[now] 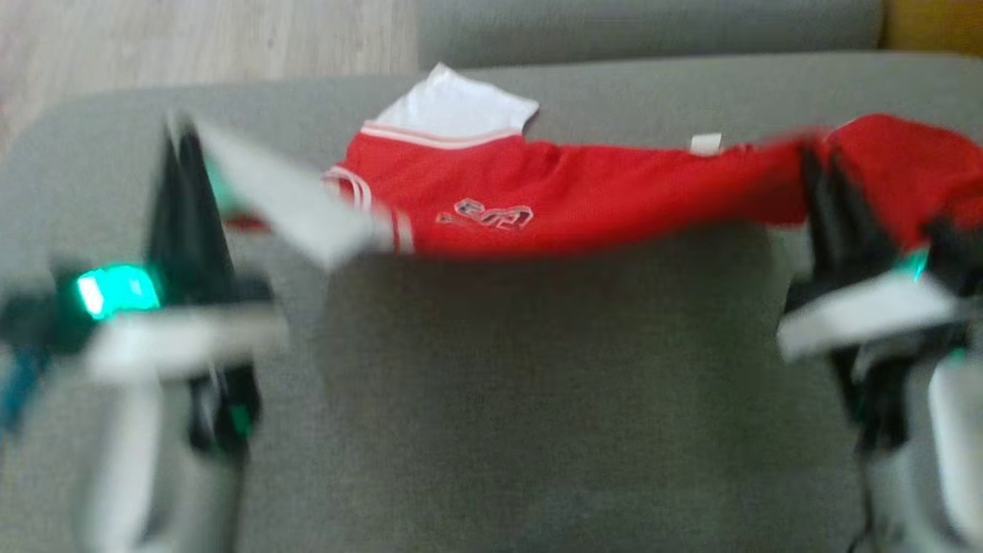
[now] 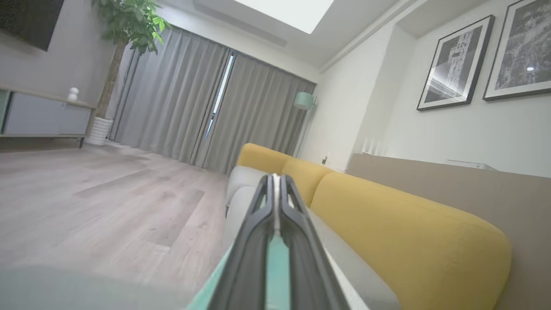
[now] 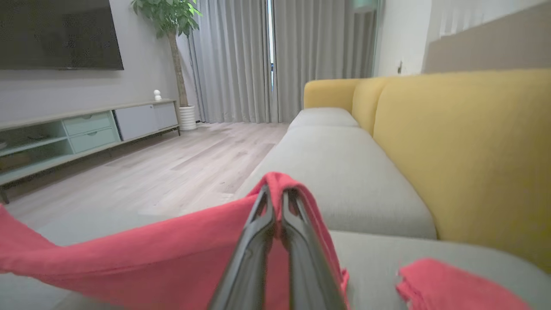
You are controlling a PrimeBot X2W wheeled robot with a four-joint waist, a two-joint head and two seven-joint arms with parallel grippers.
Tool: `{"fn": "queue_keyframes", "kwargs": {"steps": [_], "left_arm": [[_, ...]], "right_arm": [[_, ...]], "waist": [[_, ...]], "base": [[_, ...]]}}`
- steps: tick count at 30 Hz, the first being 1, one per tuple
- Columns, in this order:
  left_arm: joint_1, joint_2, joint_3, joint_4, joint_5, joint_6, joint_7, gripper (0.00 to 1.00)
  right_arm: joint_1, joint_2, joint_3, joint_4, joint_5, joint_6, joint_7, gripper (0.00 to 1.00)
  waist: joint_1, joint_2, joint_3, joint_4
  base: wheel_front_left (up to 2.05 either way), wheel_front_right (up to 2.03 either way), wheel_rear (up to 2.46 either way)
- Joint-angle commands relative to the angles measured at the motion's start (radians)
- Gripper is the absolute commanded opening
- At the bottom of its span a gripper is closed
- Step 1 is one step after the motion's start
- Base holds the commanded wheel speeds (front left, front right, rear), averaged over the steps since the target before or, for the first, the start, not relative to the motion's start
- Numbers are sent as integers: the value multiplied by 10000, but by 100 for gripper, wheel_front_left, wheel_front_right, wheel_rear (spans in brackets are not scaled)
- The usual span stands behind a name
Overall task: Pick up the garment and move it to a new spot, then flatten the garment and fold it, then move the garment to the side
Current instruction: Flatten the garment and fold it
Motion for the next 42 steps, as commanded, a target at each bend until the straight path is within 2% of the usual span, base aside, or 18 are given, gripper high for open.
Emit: {"fn": "queue_keyframes", "kwargs": {"steps": [1, 6, 9, 12, 16, 19, 20, 21, 25, 31, 35, 42], "left_arm": [[-1697, 443, 414, 34, -45, -90, 142, 0], [-5650, 1316, 404, 2476, -289, -411, 1027, 0], [-8016, 2054, 292, 3957, 0, -506, 1239, 0], [-10279, 2427, 479, 5564, -235, -555, 1354, 0], [-13164, 3090, 271, 7544, 242, -587, 1002, 0], [-14816, 3030, 386, 8634, 190, -597, 68, 0], [-14816, 3030, 386, 8634, 190, -597, 68, 0], [-15441, 2888, 384, 9213, 84, -615, -499, 0], [-15944, 2674, 32, 9962, 123, -640, -978, 0], [-15294, 2515, -493, 9603, -485, -646, -1117, 0], [-13912, 2560, -731, 8742, -907, -648, -1123, 0], [-10993, 2928, -1723, 7589, -1174, -649, -1125, 0]], "right_arm": [[-1274, -413, 241, -246, -241, -9, 193, 0], [-4583, -918, 914, 1369, -125, -9, 793, 0], [-7011, -1038, 1640, 3061, -160, -9, 784, 0], [-9486, -1086, 2566, 5052, -566, -9, 329, 0], [-12350, -421, 1803, 7279, -1224, -9, -980, 0], [-13698, -109, 976, 8495, -2121, -9, -2227, 0], [-13698, -109, 976, 8495, -2121, -9, -2227, 0], [-14171, 25, 451, 9166, -2654, -9, -2922, 0], [-14422, 188, -260, 10112, -3415, -9, -3525, 0], [-13881, 216, -517, 10865, -4143, -9, -3693, 0], [-13125, 125, -493, 11415, -4406, -9, -3719, 0], [-11686, -316, 403, 13019, -4039, -9, -3724, 0]], "waist": [[0, 0, 767, 32], [0, 0, 2159, -428], [0, 0, 2953, -877], [0, 0, 3485, -1258], [0, 0, 4031, -1575], [0, 0, 4235, -1605], [0, 0, 4235, -1605], [0, 0, 4294, -1557], [0, 0, 4466, -1349], [0, 0, 4724, -987], [0, 0, 4627, -702], [0, 0, 3627, -333]], "base": [[0, 0, 0], [0, 0, 0], [0, 0, 0], [0, 0, 0], [0, 0, 0], [0, 0, 0], [0, 0, 0], [0, 0, 0], [0, 0, 0], [0, 0, 0], [0, 0, 0], [0, 0, 0]]}}
